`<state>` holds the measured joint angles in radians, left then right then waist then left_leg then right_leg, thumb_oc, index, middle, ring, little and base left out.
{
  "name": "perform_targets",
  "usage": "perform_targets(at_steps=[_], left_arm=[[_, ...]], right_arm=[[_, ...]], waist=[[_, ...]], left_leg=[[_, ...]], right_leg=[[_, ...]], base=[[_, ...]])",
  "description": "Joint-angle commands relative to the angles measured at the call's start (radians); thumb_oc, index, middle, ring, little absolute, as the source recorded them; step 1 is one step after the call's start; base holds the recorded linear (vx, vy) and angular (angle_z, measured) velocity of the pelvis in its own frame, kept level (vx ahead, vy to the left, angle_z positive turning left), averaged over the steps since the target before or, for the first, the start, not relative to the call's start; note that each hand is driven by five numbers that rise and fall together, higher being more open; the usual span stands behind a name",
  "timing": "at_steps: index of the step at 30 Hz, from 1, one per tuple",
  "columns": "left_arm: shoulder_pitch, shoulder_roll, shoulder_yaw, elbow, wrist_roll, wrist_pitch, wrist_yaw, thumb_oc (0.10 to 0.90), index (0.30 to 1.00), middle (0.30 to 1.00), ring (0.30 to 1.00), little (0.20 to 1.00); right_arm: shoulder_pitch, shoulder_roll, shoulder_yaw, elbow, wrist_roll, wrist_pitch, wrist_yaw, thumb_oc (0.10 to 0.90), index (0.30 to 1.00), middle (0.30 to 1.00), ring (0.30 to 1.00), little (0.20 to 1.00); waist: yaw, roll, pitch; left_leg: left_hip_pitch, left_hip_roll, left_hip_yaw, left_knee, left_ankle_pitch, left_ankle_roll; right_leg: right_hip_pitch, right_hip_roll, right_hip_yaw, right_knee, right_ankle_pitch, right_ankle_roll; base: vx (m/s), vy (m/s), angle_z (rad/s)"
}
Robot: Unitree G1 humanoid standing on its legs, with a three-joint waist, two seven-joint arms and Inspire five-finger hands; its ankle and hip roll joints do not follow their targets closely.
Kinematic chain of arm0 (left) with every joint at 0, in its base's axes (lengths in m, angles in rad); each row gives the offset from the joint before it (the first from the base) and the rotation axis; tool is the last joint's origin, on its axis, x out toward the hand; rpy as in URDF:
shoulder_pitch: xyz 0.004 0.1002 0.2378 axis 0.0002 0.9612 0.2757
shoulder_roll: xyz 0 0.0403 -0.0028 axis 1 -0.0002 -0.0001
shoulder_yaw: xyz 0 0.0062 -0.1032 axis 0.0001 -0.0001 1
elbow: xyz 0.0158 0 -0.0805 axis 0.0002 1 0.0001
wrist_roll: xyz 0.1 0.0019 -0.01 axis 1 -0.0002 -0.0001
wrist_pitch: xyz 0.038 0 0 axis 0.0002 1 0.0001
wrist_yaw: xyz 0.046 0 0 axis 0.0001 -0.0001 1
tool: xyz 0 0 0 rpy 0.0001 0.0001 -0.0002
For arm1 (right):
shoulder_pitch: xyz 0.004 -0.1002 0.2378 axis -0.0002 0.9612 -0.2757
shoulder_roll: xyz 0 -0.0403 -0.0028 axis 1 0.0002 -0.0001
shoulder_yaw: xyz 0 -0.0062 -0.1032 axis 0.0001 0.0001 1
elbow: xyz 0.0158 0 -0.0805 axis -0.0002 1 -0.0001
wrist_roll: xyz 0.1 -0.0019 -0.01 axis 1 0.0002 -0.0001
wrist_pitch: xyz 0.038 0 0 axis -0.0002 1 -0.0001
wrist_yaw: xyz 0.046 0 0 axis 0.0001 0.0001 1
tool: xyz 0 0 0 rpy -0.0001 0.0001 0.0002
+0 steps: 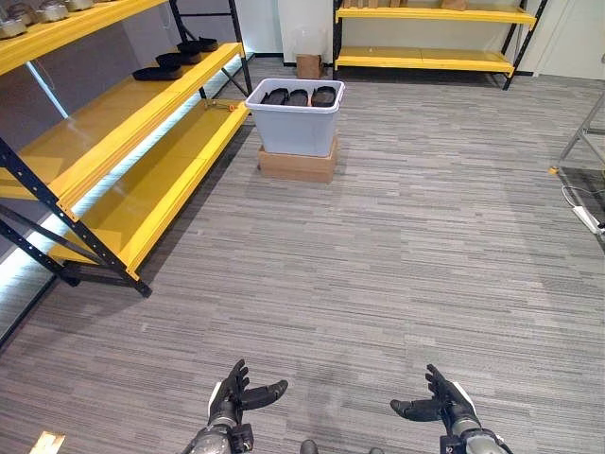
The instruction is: Move parts from the plastic box to the shelf.
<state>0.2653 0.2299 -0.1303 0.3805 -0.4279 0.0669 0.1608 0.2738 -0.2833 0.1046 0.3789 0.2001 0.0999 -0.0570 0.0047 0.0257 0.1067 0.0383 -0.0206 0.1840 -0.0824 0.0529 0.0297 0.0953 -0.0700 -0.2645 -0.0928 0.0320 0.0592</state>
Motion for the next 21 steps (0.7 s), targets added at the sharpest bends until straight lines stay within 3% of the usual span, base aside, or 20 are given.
perform_targets(at_steps=[1,21], left_arm=[[-0.061,0.028,0.049,-0.053,-0.014,-0.070,-0.009,0.900,1.000,1.000,1.000,1.000],[-0.060,0.034,0.055,-0.051,0.004,-0.064,-0.010,0.900,1.000,1.000,1.000,1.000]], right_arm=[[-0.060,-0.018,-0.005,-0.049,0.010,-0.073,-0.011,0.900,1.000,1.000,1.000,1.000],[-0.059,-0.021,-0.014,-0.053,0.010,-0.067,-0.016,0.900,1.000,1.000,1.000,1.000]], waist=[[0.009,-0.034,-0.006],[0.006,-0.034,-0.008]], left_leg=[[0.038,0.111,-0.051,-0.005,-0.032,-0.097],[0.052,0.109,-0.043,-0.005,-0.042,-0.093]], right_leg=[[0.032,-0.091,0.000,0.012,-0.012,0.089],[0.037,-0.093,0.004,0.014,-0.014,0.092]], base=[[0.00,0.000,0.00],[0.00,0.000,0.00]])
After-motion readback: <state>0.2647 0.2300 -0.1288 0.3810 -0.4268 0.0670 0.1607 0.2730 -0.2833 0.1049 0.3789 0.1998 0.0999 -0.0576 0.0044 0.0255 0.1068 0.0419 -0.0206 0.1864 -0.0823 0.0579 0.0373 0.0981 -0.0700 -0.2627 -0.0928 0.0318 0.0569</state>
